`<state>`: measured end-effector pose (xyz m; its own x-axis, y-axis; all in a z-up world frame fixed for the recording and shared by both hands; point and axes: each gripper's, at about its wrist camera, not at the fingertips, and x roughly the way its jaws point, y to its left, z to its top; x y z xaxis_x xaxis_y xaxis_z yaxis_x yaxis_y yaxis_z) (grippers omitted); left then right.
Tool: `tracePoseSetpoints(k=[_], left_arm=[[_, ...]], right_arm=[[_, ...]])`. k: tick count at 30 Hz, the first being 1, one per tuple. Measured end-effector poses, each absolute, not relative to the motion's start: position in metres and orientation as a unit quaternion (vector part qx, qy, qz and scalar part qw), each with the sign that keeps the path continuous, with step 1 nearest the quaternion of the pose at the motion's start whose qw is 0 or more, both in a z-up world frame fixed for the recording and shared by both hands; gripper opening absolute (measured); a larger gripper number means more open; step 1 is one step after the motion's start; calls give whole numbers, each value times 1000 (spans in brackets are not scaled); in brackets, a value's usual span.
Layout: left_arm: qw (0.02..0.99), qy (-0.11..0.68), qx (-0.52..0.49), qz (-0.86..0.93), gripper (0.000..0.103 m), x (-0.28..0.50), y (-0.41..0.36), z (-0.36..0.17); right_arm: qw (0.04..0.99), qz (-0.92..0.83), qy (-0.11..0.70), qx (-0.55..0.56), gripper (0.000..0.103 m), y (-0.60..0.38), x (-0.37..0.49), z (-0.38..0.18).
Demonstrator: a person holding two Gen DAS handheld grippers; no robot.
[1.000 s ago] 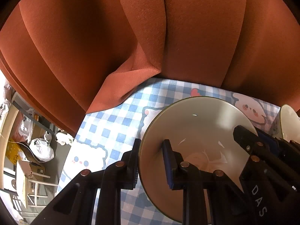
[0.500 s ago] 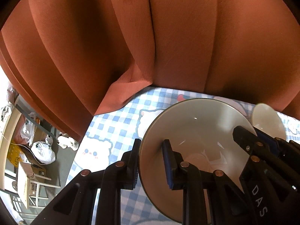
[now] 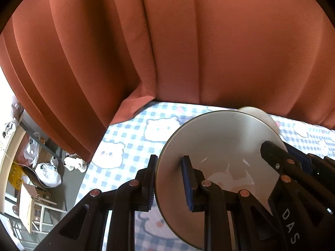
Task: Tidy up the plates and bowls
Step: 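Lift the white bowl with both tools and carry it toward the plate stack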
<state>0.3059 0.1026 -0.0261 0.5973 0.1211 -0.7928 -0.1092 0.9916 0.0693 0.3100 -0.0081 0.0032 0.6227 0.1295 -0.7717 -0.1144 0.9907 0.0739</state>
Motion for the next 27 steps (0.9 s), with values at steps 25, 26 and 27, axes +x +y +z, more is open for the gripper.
tracePoseSetpoints(k=[25,26,27], left_arm=[[896,443,28,13,22,189,-2,-28],[895,445,31,10,22,185,-8,-29],[894,447,33,7,21,181,-15,-29]], right_arm=[[905,36,424,20,19,-131,163,5],[904,36,426,20,19,-137,159,4],[903,35,427,21,19,-144,153,2]])
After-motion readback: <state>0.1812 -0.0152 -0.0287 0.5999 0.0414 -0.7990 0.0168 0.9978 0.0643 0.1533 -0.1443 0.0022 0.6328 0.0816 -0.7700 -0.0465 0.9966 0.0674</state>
